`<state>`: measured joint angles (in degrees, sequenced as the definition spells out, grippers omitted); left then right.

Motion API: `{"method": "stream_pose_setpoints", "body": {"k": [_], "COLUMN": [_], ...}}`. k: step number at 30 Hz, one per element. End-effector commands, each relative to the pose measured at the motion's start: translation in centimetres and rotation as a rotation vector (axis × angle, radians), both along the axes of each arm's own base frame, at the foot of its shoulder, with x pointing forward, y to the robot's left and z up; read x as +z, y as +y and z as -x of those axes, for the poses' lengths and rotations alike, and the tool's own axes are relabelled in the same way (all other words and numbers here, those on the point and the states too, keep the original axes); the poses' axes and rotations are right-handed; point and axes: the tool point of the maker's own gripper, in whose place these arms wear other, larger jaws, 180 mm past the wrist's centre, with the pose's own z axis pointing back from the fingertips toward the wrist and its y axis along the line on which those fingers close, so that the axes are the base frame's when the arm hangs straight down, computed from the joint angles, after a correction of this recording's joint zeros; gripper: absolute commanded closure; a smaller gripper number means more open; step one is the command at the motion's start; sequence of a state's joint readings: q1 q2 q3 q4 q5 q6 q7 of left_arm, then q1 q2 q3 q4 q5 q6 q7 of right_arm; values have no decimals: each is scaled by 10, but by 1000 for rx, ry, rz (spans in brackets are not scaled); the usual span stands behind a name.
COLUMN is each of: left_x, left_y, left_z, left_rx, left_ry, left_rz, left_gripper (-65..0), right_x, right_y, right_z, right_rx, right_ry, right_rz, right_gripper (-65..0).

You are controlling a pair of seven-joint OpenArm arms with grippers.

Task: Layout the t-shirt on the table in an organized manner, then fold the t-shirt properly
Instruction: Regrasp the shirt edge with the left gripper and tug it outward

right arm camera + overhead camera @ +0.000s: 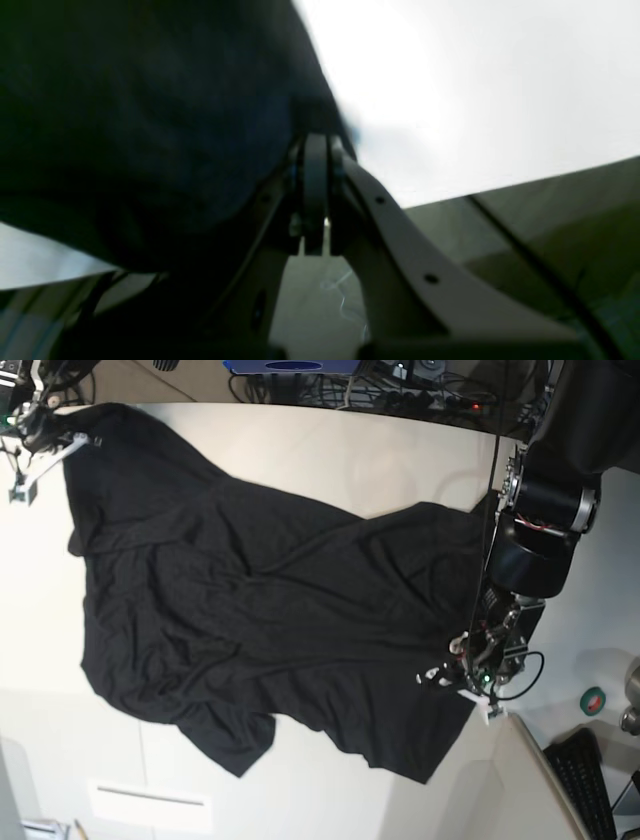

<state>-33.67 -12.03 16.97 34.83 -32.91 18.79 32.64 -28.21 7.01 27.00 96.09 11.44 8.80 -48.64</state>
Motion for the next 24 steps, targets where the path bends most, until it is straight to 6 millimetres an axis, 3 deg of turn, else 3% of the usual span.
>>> {"method": "stream_pose_setpoints", "body": {"k": [1,6,10,16,21,24], "left_x": [26,41,40,29,1,-4], "left_y": [-2,-3,4,27,39,49], "left_z": [-26,-28,8,79,102,91], "left_rx": [-6,-22,-18,-1,41,55], "left_ry": [-78,-77,-73,-44,46,35], "left_rz": [-1,28,80,84,78,43], "left_gripper": [0,0,0,0,0,0], "right_x": [16,46,49,40,13,6], "right_y": [-6,1,26,72,102,110], "right_z": [-16,-39,-58,-73,-68,-64], "right_rx": [16,59,144,311,369,384], "right_ry": [-58,-144,-184,-180,-111,-92], "right_rz": [29,54,14,-70,-144,-163], "right_gripper": [0,0,0,0,0,0]}}
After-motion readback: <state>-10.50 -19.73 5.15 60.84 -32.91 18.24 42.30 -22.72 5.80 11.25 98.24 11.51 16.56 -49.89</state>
